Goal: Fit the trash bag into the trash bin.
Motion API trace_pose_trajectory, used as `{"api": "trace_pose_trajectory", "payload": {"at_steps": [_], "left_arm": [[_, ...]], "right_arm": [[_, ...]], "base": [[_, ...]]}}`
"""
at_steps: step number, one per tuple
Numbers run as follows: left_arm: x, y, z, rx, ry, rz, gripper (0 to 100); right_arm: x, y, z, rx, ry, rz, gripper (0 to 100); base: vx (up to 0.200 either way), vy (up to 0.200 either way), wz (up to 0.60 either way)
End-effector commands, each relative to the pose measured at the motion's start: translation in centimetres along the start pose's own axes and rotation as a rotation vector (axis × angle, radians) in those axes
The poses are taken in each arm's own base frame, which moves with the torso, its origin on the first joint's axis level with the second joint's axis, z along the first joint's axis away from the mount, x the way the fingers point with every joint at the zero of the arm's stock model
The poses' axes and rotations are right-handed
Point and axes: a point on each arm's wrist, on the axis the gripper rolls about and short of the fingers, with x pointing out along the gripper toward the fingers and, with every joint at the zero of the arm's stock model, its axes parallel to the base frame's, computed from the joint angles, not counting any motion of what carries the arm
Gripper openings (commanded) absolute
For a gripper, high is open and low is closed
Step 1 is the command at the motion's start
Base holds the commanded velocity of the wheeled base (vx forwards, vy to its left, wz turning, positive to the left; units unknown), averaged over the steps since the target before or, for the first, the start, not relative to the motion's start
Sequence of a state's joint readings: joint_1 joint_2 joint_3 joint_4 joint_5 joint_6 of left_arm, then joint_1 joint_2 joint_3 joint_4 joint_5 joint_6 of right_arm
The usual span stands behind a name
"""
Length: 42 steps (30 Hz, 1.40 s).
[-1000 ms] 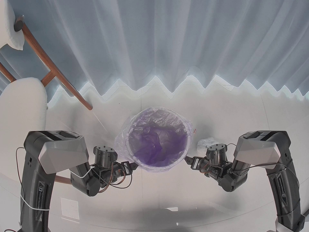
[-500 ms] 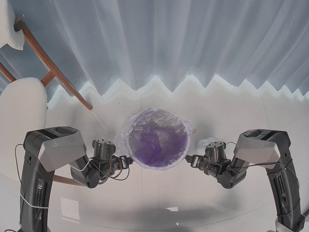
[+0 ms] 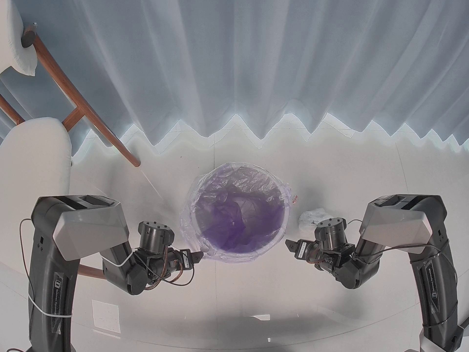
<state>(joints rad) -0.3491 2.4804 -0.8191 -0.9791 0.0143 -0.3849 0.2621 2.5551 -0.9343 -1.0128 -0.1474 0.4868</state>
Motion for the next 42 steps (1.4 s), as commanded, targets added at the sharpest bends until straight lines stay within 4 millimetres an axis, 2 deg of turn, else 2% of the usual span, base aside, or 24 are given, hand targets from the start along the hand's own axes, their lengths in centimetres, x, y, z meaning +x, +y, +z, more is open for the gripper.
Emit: {"api": "trace_pose_trajectory", "payload": {"at_steps": [1,2,3,4,5,6,7,10,11,12,14,16,21,28,35,42], "left_arm": [[-5.0,-1.8,0.1,0.027,0.017,-0.062,100],[-5.0,-1.8,0.1,0.027,0.017,-0.062,100],[-7.1,-2.3,-0.2,0.040,0.028,-0.076,100],[-7.4,-2.3,-0.2,0.041,0.030,-0.076,100],[-8.5,-2.3,-0.5,0.045,0.037,-0.077,100],[-8.5,-2.2,-0.5,0.045,0.040,-0.076,100],[-9.4,-2.0,-0.9,0.048,0.049,-0.072,100],[-10.5,-1.9,-0.9,0.047,0.004,-0.091,100],[-10.6,-1.9,-0.9,0.047,0.001,-0.092,100],[-11.5,-2.0,-0.6,0.043,-0.050,-0.116,100],[-12.2,-2.0,-0.4,0.042,-0.085,-0.133,100],[-13.8,-1.9,-0.3,0.039,-0.141,-0.161,100],[-16.5,-1.0,-0.1,0.025,-0.202,-0.236,100],[-18.2,-0.2,0.2,0.011,-0.277,-0.242,100],[-18.9,0.1,0.3,0.006,-0.292,-0.233,100],[-19.5,0.0,0.5,0.010,-0.312,-0.238,100]], "right_arm": [[-4.9,-0.2,-0.1,0.005,0.016,0.008,100],[-4.9,-0.2,-0.1,0.005,0.016,0.008,100],[-7.1,-0.2,-1.4,0.014,0.026,0.028,100],[-7.5,-0.3,-1.7,0.017,0.027,0.033,100],[-9.1,-0.3,-2.8,0.016,0.037,0.058,100],[-9.2,-0.2,-3.0,0.013,0.038,0.063,100],[-10.9,0.2,-4.7,-0.008,0.054,0.117,100],[-11.8,0.9,-8.2,-0.070,0.121,0.188,100],[-11.8,0.9,-8.3,-0.072,0.123,0.190,100],[-11.8,1.7,-8.6,-0.082,0.121,0.214,100],[-11.6,2.2,-8.4,-0.080,0.105,0.231,100],[-10.3,3.9,-7.3,-0.063,0.026,0.289,100],[-8.5,5.9,-6.3,-0.059,-0.046,0.347,100],[-5.4,8.2,-5.2,-0.064,-0.092,0.365,100],[-4.2,9.2,-4.6,-0.061,-0.099,0.362,100],[-2.9,8.5,-4.8,-0.064,-0.117,0.320,100]], "base": [[0.000,0.000,0.00],[0.000,0.000,0.00],[0.000,0.000,0.00],[0.000,0.000,0.00],[0.000,0.000,0.00],[0.000,0.000,0.00],[0.000,0.000,0.00],[0.000,0.000,0.00],[0.000,0.000,0.00],[0.000,0.000,0.00],[0.000,0.000,0.00],[0.000,0.000,0.00],[0.000,0.000,0.00],[0.000,0.000,0.00],[0.000,0.000,0.00],[0.000,0.000,0.00]]}}
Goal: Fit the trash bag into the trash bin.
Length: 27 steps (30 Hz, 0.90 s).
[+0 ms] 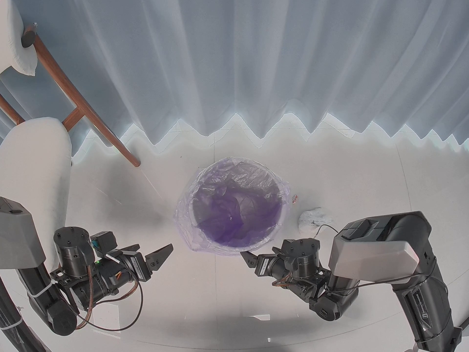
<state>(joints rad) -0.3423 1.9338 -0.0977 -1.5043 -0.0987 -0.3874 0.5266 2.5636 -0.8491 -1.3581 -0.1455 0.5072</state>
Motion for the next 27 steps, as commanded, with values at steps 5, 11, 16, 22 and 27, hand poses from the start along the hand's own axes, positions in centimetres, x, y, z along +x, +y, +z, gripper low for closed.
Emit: {"api": "trace_pose_trajectory", "payload": {"at_steps": [5,11,16,22,27], "left_arm": [[-0.6,-0.2,0.6,0.005,-0.030,-0.010,100],[-0.7,-0.3,0.8,0.006,-0.042,-0.013,100],[-0.9,-0.4,0.9,0.007,-0.049,-0.014,100],[-1.2,-0.3,1.3,0.002,-0.082,0.017,100],[-2.1,0.0,1.0,-0.004,-0.067,0.035,100]], "right_arm": [[1.3,-1.4,-1.0,0.003,-0.003,-0.050,100],[2.5,-1.3,-0.6,0.020,0.009,-0.099,100],[4.2,-0.9,0.4,0.049,0.036,-0.138,100],[5.4,-0.8,1.2,0.067,0.066,-0.167,100],[5.6,-1.0,1.6,0.145,0.113,-0.215,100]], "base": [[0.000,0.000,0.00],[0.000,0.000,0.00],[0.000,0.000,0.00],[0.000,0.000,0.00],[0.000,0.000,0.00]]}}
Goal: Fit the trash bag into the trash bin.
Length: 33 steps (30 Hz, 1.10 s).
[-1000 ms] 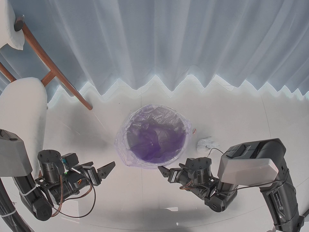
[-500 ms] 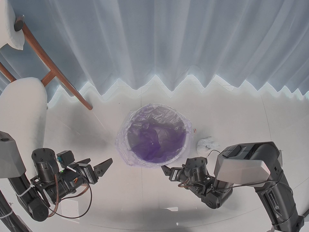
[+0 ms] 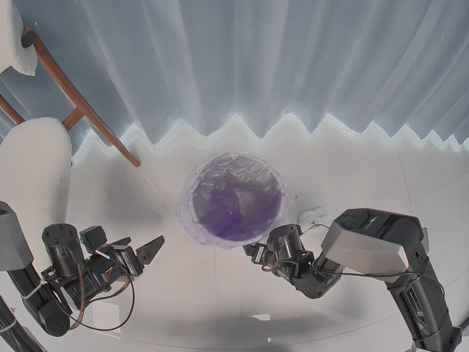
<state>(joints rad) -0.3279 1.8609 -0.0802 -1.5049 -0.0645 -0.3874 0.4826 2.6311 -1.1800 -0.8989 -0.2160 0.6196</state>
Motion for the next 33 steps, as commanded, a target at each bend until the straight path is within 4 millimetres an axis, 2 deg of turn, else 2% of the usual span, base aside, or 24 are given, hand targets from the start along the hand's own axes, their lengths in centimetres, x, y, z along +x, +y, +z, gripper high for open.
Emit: {"api": "trace_pose_trajectory", "payload": {"at_steps": [1,6,10,13,20,21,22,23,24,25,26,27,29,32,33], "left_arm": [[-1.0,0.2,-0.2,-0.004,0.010,0.017,100],[-1.7,0.2,-0.2,-0.006,0.008,0.017,100],[-1.7,0.1,-0.1,-0.005,-0.002,0.022,100],[-1.9,0.1,0.0,-0.010,-0.016,0.034,100],[-3.0,-0.2,0.7,-0.025,-0.057,0.018,100],[-3.0,-0.2,0.7,-0.025,-0.057,0.018,100],[-3.4,-0.4,1.1,-0.025,-0.082,0.006,100],[-3.6,-0.5,1.3,-0.024,-0.098,0.000,100],[-3.6,-0.5,1.3,-0.024,-0.098,0.000,100],[-4.1,-0.7,1.7,-0.023,-0.123,-0.016,100],[-4.1,-0.7,1.8,-0.022,-0.126,-0.019,100],[-4.5,-1.0,2.1,-0.018,-0.143,-0.038,100],[-4.7,-1.0,2.2,-0.009,-0.144,-0.059,100],[-4.9,-1.0,2.4,0.025,-0.133,-0.123,100],[-4.9,-1.0,2.4,0.027,-0.134,-0.125,100]], "right_arm": [[0.3,0.3,0.8,0.071,0.027,-0.028,100],[0.5,0.4,1.4,0.171,0.097,-0.099,100],[0.5,0.3,1.3,0.174,0.103,-0.139,100],[-0.7,1.0,1.3,0.160,0.055,-0.179,100],[-9.2,4.0,0.9,0.155,0.068,-0.064,100],[-9.2,4.0,0.9,0.155,0.068,-0.064,100],[-12.0,4.3,1.0,0.148,0.088,-0.023,100],[-13.1,4.4,1.3,0.146,0.093,-0.009,100],[-13.1,4.4,1.3,0.146,0.093,-0.009,100],[-15.2,4.6,2.6,0.154,0.069,0.024,100],[-15.5,4.7,2.8,0.156,0.064,0.029,100],[-17.1,4.7,4.1,0.171,0.032,0.054,100],[-19.3,4.4,5.5,0.187,0.000,0.077,100],[-21.6,2.4,5.8,0.192,0.001,0.057,100],[-21.6,2.2,5.8,0.194,0.001,0.056,100]], "base": [[0.000,0.000,0.00],[0.000,0.000,0.00],[0.000,0.000,0.00],[0.000,0.000,0.00],[0.000,0.000,0.00],[0.000,0.000,0.00],[0.000,0.000,0.00],[0.000,0.000,0.00],[0.000,0.000,0.00],[0.000,0.000,0.00],[0.000,0.000,0.00],[0.000,0.000,0.00],[0.000,0.000,0.00],[0.000,0.000,0.00],[0.000,0.000,0.00]]}}
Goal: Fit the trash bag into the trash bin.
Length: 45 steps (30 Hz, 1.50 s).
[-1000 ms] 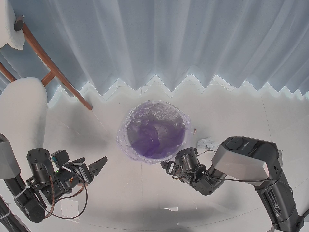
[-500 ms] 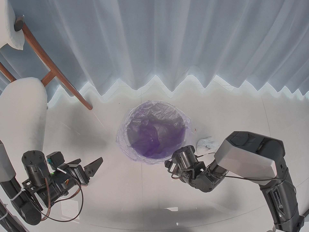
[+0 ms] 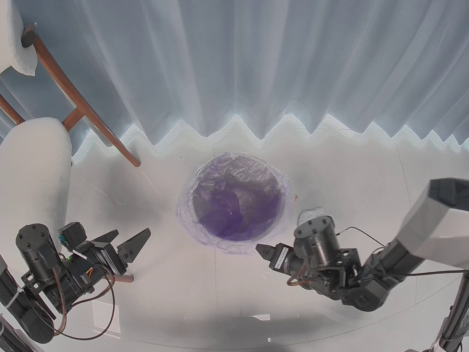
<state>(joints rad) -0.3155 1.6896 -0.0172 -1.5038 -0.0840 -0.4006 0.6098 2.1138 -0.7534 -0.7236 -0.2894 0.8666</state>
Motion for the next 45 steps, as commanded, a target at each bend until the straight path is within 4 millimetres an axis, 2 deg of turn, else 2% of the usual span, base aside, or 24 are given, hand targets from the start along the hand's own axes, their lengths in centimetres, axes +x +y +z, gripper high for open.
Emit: {"api": "trace_pose_trajectory", "payload": {"at_steps": [1,2,3,5,9,14,19,24,25,26,29,31,40,45], "left_arm": [[-1.7,-0.6,1.2,0.050,-0.039,-0.116,100],[-1.7,-0.6,1.2,0.050,-0.039,-0.116,100],[-1.8,-0.6,1.2,0.061,-0.027,-0.134,100],[-1.8,-0.6,1.1,0.089,-0.024,-0.138,100],[-2.1,-1.0,1.3,0.125,-0.038,-0.155,100],[-2.2,-1.2,1.3,0.130,-0.047,-0.164,100],[-2.2,-1.2,1.4,0.130,-0.069,-0.104,100],[-2.2,-1.6,1.3,0.126,-0.092,-0.050,100],[-2.2,-1.7,1.2,0.126,-0.097,-0.035,100],[-2.2,-1.7,1.2,0.126,-0.097,-0.035,100],[-2.2,-2.2,1.0,0.127,-0.109,-0.003,100],[-2.2,-2.2,1.0,0.126,-0.112,0.010,100],[-2.2,-2.1,1.1,0.126,-0.122,0.031,100],[-2.3,-2.1,1.1,0.126,-0.129,0.033,100]], "right_arm": [[-7.8,-2.3,3.0,0.053,-0.071,0.069,100],[-7.8,-2.3,3.0,0.053,-0.071,0.069,100],[-8.8,-3.6,3.5,0.076,-0.098,0.066,100],[-9.4,-4.8,4.0,0.081,-0.120,0.059,100],[-9.8,-6.4,3.1,0.012,-0.093,0.008,100],[-9.6,-6.1,2.9,-0.028,-0.099,0.028,100],[-7.8,-5.0,3.9,-0.053,-0.142,0.052,100],[-5.7,-4.3,2.4,-0.190,-0.088,0.044,100],[-4.5,-4.3,2.0,-0.241,-0.071,0.033,100],[-4.5,-4.3,2.0,-0.241,-0.071,0.033,100],[-1.3,-3.4,1.9,-0.281,-0.088,0.032,100],[-0.4,-3.1,1.7,-0.284,-0.090,0.027,100],[4.1,-4.1,-0.2,-0.299,-0.060,-0.055,100],[5.6,-3.9,-0.2,-0.290,-0.084,-0.075,100]], "base": [[0.000,0.000,0.00],[0.200,0.000,0.00],[0.200,0.000,0.00],[0.200,0.000,0.00],[0.200,0.000,0.00],[0.200,0.000,0.00],[0.080,0.000,0.00],[0.000,0.000,0.00],[0.000,0.000,0.00],[0.000,0.000,0.00],[0.000,0.000,0.00],[0.000,0.000,0.00],[0.000,0.000,0.00],[0.000,0.000,0.00]]}}
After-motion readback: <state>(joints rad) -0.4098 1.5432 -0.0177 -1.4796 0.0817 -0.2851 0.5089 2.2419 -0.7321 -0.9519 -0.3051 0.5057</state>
